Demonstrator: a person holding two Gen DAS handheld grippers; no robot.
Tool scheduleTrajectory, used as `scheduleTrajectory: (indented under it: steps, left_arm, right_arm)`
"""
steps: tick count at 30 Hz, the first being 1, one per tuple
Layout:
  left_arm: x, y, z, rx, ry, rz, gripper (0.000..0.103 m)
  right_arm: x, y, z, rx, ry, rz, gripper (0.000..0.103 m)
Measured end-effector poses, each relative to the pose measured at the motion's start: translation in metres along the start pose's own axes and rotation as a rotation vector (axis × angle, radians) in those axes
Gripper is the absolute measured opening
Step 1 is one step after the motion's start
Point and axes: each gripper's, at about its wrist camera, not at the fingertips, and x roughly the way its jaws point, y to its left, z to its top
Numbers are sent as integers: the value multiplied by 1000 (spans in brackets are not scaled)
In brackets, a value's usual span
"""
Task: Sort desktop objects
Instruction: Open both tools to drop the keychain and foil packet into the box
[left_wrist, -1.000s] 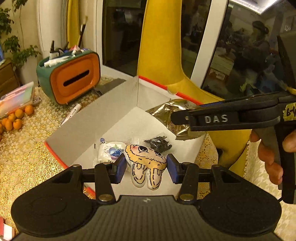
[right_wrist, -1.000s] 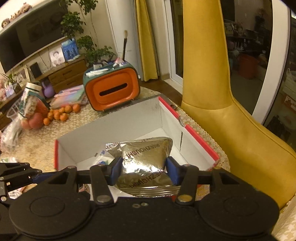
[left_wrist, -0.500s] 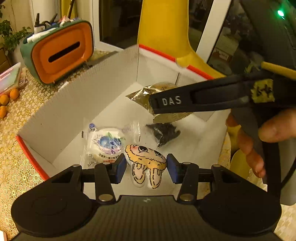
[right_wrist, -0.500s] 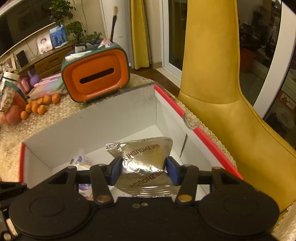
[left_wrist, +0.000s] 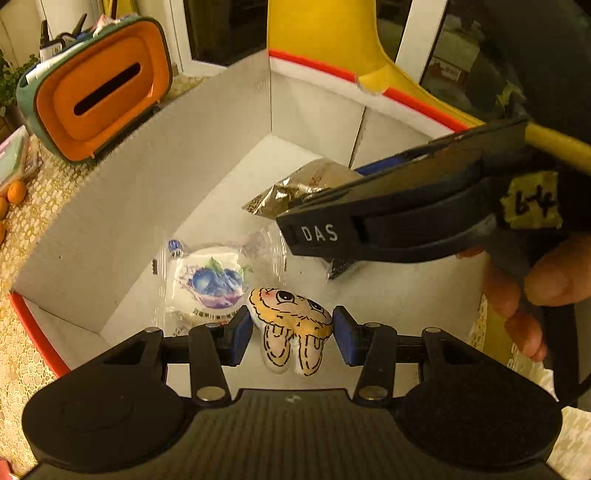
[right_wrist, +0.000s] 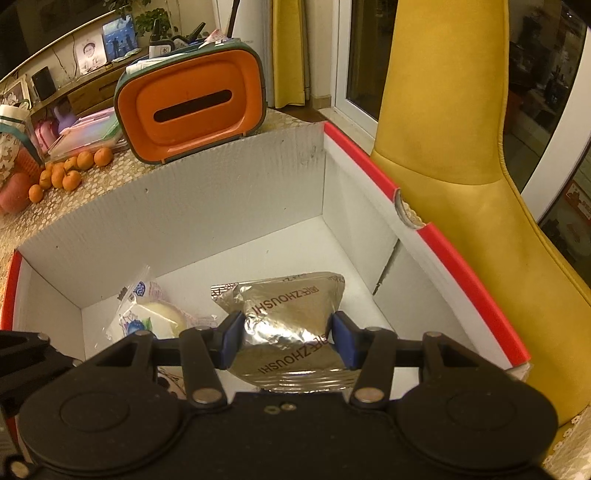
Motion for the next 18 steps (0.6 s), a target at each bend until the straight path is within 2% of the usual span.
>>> scheduleTrajectory:
  steps: [8, 9, 13, 18]
  left_arm:
    - [13, 14, -2, -93, 58, -53, 46]
    - [13, 15, -2, -106, 55, -58, 47]
    - [8, 22, -4, -150, 22, -62, 63]
    - [0, 23, -9, -167, -10, -68, 64]
  right_arm:
    - [2, 2, 3, -4, 12, -1, 52]
    - [2, 2, 2, -6, 13, -2, 53]
    - [2, 3, 2, -15, 7, -4, 54]
    - [-6, 1, 2, -8, -22, -1, 65]
